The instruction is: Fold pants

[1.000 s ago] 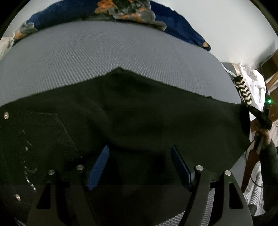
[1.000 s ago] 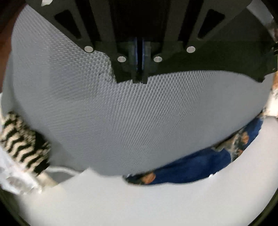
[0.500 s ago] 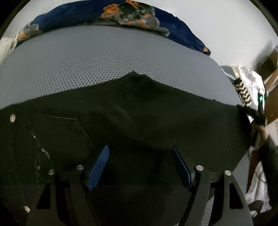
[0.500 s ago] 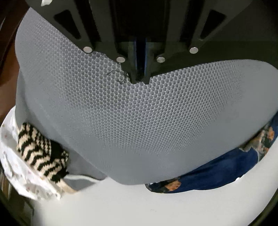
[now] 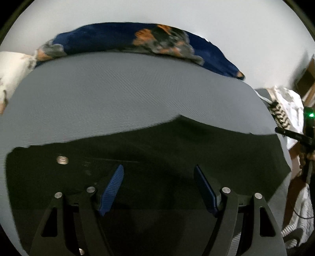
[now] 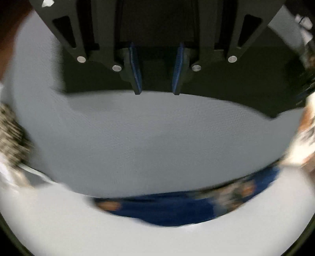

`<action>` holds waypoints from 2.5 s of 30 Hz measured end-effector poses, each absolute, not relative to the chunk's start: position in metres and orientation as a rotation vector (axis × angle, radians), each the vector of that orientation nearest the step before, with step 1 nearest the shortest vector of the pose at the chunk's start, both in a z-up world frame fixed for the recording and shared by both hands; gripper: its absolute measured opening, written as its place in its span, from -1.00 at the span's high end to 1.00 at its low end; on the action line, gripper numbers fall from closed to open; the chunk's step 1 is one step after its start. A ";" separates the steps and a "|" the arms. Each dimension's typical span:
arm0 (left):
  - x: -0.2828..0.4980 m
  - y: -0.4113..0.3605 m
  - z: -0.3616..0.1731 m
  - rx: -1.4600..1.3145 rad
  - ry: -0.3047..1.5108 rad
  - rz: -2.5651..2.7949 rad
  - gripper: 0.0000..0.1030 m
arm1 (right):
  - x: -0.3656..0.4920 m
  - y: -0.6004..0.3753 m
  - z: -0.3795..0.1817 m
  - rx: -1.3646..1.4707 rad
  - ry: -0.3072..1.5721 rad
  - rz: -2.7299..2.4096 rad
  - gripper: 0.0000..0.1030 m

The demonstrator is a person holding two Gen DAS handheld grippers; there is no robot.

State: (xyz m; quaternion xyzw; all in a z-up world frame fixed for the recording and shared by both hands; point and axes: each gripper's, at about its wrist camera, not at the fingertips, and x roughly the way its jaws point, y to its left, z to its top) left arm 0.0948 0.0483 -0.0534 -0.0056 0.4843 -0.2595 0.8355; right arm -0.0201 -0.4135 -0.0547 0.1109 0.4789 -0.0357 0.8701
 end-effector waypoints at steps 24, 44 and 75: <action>0.096 0.119 -0.062 -0.024 1.050 -0.489 -0.44 | 0.154 -0.157 -0.083 0.069 1.085 0.654 0.87; 0.094 0.042 -0.022 0.118 0.954 -0.634 -0.44 | 0.101 -0.211 -0.042 0.027 0.982 0.239 0.38; 0.097 -0.059 -0.057 0.199 1.011 -0.777 0.05 | 0.006 -0.272 -0.078 0.059 1.022 -0.054 0.08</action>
